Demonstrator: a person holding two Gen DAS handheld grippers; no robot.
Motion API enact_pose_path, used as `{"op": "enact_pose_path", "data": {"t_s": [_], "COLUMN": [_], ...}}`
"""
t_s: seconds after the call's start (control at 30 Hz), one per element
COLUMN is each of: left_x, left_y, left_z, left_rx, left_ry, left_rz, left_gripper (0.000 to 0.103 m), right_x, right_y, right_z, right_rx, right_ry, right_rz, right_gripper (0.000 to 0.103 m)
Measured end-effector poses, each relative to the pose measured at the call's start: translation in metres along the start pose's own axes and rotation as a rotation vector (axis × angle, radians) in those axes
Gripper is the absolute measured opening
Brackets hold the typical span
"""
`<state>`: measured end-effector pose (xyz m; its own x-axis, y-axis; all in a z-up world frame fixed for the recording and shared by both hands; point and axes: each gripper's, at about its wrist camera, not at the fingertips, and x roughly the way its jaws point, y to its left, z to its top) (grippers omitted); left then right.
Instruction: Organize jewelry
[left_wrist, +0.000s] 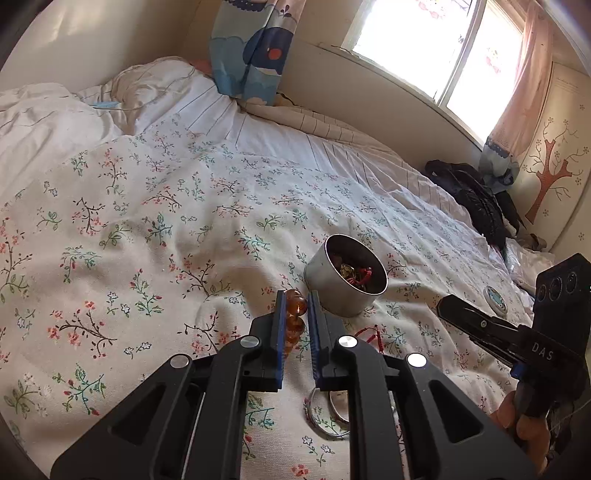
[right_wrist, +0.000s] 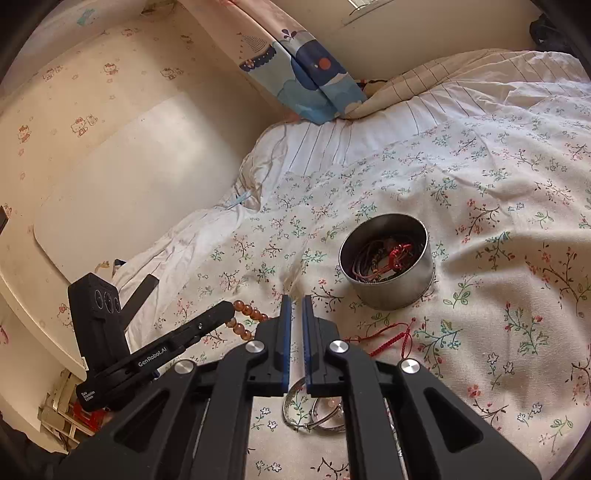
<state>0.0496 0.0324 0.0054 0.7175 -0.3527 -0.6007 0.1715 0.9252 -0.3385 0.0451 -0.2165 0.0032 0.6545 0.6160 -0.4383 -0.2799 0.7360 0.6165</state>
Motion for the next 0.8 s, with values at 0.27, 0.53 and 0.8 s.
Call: {"op": "enact_pose_path", "data": {"t_s": [0.27,0.53,0.8], "left_x": [0.000,0.023,0.066], "left_y": [-0.005,0.014,0.019], "left_z": [0.000,0.000,-0.010], "left_rx": [0.036,-0.014,0.055], "left_ry": [-0.006,0.084,0.230], "left_rz": [0.045,0.098,0.237], "left_gripper": [0.011,0.012,0.051], "right_x": [0.012,0.079,0.072], "right_y": [-0.018,-0.050,-0.048], "right_z": [-0.003,-0.010,-0.014], "right_rx": [0.028,-0.005,-0.032], "right_ry": [0.063,0.264,0.269], "right_rz": [-0.138,-0.352,-0.324], "right_gripper": [0.011,0.068,0.005]}}
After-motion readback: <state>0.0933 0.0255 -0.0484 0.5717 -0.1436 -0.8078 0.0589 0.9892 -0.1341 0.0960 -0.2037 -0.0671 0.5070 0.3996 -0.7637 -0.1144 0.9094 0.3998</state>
